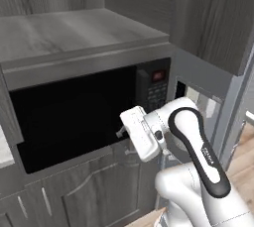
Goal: Move the glass cup from next to the sink to the open cabinet. Then, move the bowl with the onion to the fridge to clear the area for faucet cleaning.
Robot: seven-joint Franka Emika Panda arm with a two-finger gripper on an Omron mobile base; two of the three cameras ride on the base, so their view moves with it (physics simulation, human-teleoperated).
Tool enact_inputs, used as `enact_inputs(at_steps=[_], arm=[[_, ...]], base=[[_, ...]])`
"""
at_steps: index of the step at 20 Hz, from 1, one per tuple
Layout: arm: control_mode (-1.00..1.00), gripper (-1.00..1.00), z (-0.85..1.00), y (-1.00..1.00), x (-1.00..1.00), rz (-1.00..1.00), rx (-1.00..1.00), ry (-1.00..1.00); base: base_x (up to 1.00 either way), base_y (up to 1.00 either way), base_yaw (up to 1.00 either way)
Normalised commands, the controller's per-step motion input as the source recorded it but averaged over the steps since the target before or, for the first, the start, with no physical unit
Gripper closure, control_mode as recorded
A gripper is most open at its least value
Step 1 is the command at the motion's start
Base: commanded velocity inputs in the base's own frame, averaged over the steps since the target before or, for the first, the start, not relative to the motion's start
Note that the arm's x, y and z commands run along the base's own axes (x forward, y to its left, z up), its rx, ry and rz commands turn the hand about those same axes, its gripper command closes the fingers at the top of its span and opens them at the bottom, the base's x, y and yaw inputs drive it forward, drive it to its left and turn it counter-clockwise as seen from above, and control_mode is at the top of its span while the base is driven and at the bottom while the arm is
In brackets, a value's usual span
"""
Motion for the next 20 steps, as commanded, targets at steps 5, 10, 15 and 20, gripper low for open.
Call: enact_inputs(at_steps=[5,10,15,20], arm=[[1.00,1.00,0.00,0.00,0.00,0.00,0.00,0.00],[-1.00,1.00,0.73,-0.40,-0.75,0.00,0.08,0.00],[-1.00,1.00,1.00,-0.52,-0.99,-0.01,0.14,0.00],[-1.00,1.00,1.00,-0.17,-0.52,-0.09,0.21,0.09]], base=[[0.37,0.00,0.01],[-0.04,0.00,0.00],[0.00,0.00,0.00],[0.00,0.00,0.00]])
